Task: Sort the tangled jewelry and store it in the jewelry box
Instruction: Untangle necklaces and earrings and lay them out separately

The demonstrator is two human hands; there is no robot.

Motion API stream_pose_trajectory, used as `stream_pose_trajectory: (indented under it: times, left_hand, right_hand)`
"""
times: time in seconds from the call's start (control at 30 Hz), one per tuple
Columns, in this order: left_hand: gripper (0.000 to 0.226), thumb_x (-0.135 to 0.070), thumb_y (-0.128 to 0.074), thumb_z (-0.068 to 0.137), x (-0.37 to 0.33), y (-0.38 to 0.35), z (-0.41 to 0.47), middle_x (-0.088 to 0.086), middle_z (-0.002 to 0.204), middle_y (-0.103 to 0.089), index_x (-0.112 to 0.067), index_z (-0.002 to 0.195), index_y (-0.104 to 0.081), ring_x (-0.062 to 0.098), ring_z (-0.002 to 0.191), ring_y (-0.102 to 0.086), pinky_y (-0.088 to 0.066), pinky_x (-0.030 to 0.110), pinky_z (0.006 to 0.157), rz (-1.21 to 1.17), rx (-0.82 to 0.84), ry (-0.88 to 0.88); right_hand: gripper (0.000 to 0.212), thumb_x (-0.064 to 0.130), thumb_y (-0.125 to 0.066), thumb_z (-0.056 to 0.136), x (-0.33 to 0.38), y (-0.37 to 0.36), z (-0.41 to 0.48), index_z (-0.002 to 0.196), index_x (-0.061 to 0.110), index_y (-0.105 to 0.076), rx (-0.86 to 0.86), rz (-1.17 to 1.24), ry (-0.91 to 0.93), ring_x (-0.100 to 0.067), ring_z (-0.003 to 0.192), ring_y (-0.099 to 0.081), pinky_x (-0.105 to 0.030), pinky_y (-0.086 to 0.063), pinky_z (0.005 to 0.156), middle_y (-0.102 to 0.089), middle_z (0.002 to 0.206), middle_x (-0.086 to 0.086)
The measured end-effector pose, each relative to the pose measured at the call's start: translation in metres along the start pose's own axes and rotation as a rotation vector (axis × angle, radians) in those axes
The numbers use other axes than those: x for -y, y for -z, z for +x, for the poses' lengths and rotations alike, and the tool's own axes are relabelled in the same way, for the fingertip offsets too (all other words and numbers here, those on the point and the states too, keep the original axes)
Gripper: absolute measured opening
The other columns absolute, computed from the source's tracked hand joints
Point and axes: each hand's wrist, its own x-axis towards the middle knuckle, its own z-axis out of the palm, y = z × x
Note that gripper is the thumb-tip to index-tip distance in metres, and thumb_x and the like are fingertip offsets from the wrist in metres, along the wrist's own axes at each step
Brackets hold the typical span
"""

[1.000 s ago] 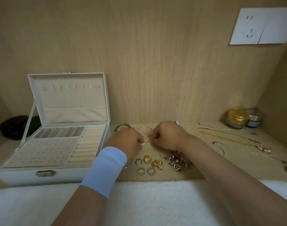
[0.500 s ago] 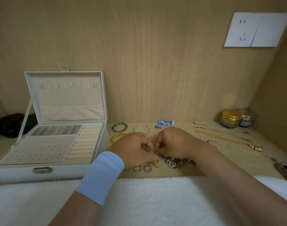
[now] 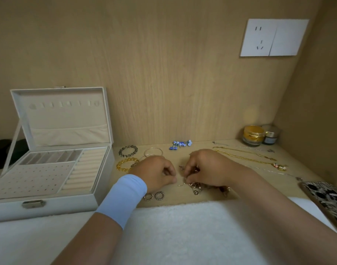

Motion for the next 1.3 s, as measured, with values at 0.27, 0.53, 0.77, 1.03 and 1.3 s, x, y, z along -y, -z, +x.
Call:
stream_pose_trajectory:
  times: [0.27, 0.53, 0.77, 1.03, 1.3]
  left_hand:
    - [0.016, -0.043, -0.073, 0.083, -0.032, -0.007, 0.013, -0.019, 0.098, -0.056, -0.038, 0.098, -0.07, 0.005, 0.098, -0.052, -0.045, 0.03, 0.092, -0.042, -0.058, -0.119]
    - [0.007, -0.039, -0.072, 0.084, -0.057, -0.022, 0.038, -0.014, 0.101, -0.057, -0.04, 0.091, -0.072, 0.007, 0.095, -0.055, -0.047, 0.033, 0.093, 0.021, 0.036, -0.131]
    - [0.013, -0.024, -0.074, 0.084, -0.062, -0.006, 0.06, -0.018, 0.088, -0.062, -0.036, 0.091, -0.074, -0.004, 0.078, -0.054, -0.046, 0.022, 0.082, -0.038, -0.019, -0.1]
    - [0.014, -0.032, -0.071, 0.085, -0.058, -0.026, 0.071, -0.017, 0.093, -0.051, -0.041, 0.095, -0.076, 0.005, 0.094, -0.047, -0.045, 0.032, 0.093, 0.077, 0.015, -0.201]
    - [0.003, -0.032, -0.072, 0.088, -0.064, -0.023, 0.074, -0.008, 0.097, -0.072, -0.03, 0.087, -0.075, 0.009, 0.094, -0.066, -0.052, 0.031, 0.095, -0.451, 0.039, -0.127]
  right_hand:
    - [0.01, 0.024, -0.084, 0.079, -0.043, 0.034, -0.029, 0.088, 0.029, -0.079, -0.017, 0.202, -0.167, 0.013, 0.067, -0.06, -0.006, -0.042, 0.06, -0.07, 0.076, 0.025]
    - [0.01, 0.022, -0.075, 0.088, -0.076, 0.031, -0.039, 0.093, 0.029, -0.08, -0.142, 0.205, -0.228, 0.007, 0.072, -0.061, -0.009, -0.043, 0.064, -0.075, 0.09, 0.015]
    - [0.016, 0.027, -0.084, 0.078, -0.075, 0.026, -0.037, 0.091, 0.036, -0.08, -0.052, 0.194, -0.2, 0.005, 0.087, -0.065, -0.021, -0.052, 0.085, -0.073, 0.089, 0.023]
    - [0.014, 0.035, -0.062, 0.088, -0.064, 0.017, -0.03, 0.089, 0.031, -0.075, -0.035, -0.292, -0.096, -0.014, 0.087, -0.062, -0.036, -0.053, 0.077, -0.067, 0.095, 0.009]
    - [0.015, 0.02, -0.054, 0.102, -0.067, 0.035, -0.025, 0.091, 0.018, -0.063, -0.314, 0.561, -0.109, -0.008, 0.077, -0.065, -0.023, -0.051, 0.07, -0.072, 0.088, 0.0]
